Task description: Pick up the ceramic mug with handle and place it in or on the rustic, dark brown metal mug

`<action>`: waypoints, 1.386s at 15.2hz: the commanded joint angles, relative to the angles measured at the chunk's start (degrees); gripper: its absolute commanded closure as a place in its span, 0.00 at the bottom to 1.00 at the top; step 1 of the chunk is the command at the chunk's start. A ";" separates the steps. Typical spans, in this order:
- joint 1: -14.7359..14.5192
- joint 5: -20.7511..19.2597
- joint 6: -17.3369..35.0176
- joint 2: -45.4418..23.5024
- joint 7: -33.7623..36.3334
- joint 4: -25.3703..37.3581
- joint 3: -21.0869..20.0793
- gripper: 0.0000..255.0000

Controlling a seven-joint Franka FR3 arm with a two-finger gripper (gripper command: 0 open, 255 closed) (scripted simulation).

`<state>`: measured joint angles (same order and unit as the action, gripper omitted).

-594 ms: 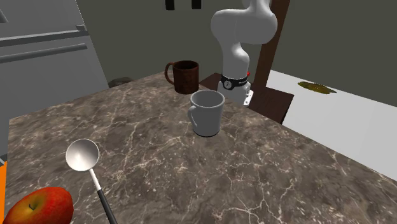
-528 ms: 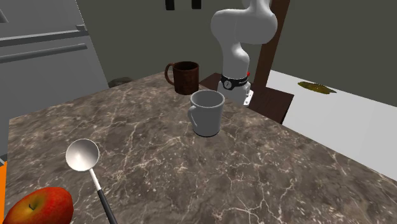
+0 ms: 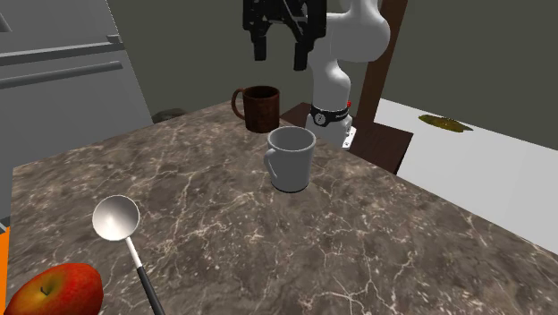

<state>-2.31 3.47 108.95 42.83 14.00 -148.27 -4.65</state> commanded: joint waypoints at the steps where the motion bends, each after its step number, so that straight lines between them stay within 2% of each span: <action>1: -0.78 0.69 3.35 -1.52 2.70 -1.85 -2.62 0.00; 9: -2.11 0.95 17.39 -13.88 13.68 -4.53 -12.95 0.00; 17: -1.31 0.06 25.37 -18.98 14.99 -7.56 -14.34 0.00; 21: -1.31 0.06 25.37 -18.98 14.99 -7.56 -14.34 0.00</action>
<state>-3.62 3.54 134.18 23.96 28.93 -155.81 -18.94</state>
